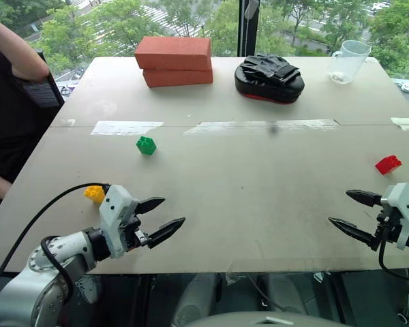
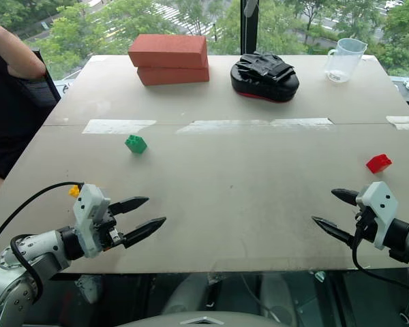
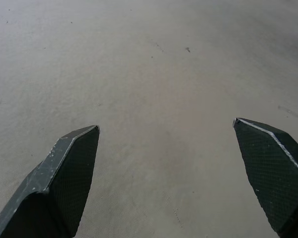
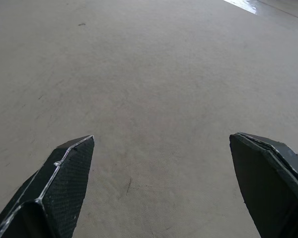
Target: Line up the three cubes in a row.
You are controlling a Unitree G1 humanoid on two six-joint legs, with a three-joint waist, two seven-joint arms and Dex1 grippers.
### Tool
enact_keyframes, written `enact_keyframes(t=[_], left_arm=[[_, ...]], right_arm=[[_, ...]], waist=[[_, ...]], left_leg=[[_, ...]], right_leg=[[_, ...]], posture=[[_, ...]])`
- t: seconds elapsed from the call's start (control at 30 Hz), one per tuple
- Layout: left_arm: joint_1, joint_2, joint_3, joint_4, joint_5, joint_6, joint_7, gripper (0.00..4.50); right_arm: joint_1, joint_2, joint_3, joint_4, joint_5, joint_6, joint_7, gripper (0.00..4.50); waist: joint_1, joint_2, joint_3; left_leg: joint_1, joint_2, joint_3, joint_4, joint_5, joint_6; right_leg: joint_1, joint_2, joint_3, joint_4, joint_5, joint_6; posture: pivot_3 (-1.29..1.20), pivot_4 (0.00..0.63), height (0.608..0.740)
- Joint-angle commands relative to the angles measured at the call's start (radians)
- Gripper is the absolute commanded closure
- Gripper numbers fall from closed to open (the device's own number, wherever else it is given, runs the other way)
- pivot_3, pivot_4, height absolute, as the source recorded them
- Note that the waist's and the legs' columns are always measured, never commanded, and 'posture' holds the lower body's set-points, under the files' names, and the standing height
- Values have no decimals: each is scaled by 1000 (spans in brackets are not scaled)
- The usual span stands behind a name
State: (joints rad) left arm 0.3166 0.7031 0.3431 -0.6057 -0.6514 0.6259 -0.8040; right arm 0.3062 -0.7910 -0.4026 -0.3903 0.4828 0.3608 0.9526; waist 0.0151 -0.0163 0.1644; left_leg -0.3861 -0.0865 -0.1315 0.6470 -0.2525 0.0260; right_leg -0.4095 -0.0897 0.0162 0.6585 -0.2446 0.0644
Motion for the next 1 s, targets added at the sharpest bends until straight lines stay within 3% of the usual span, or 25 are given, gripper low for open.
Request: enact_keyframes(t=[0.03,0.1,0.17,0.37,0.5,0.67,1.0], left_arm=[[-50,-5,-2,-26,-46,18,25,82],[-131,-25,-21,-52,-105,66,80,82],[-184,-24,-54,-89,-146,99,90,82],[-334,37,-192,-138,-158,128,48,82],[-459,29,-255,-132,-197,134,21,82],[-559,22,-319,-96,-179,108,-20,82],[-526,7,-335,-112,-159,78,-4,82]], right_arm=[[-52,40,-36,-29,-7,14,-111,0],[-164,82,-27,-47,-31,128,-301,0],[-254,59,-14,-27,-58,254,-385,0],[-441,-131,49,142,-143,422,-397,0],[-674,-205,110,363,-124,615,-383,0],[-891,-238,330,635,-245,612,-332,0],[-1107,-177,470,1036,-380,485,-278,0]], waist=[[0,0,0],[0,0,0],[-1,2,2],[0,2,2],[-8,3,2],[-16,3,2],[-26,3,3]], left_leg=[[0,0,0,0,0,0],[0,0,-1,0,0,0],[0,0,0,2,0,0],[0,0,4,2,1,-2],[-1,1,7,2,1,-2],[-1,1,10,1,1,-1],[-7,1,9,2,0,0]], right_leg=[[0,0,0,0,0,0],[0,0,0,0,0,0],[0,1,0,1,2,-1],[-1,4,-1,-1,4,1],[-2,3,2,-2,4,1],[-2,3,3,-4,4,1],[-6,3,3,-7,5,2]], posture=[[0,150,740],[0,150,740],[0,150,740],[0,150,740],[0,150,740],[0,150,740],[0,150,740]])
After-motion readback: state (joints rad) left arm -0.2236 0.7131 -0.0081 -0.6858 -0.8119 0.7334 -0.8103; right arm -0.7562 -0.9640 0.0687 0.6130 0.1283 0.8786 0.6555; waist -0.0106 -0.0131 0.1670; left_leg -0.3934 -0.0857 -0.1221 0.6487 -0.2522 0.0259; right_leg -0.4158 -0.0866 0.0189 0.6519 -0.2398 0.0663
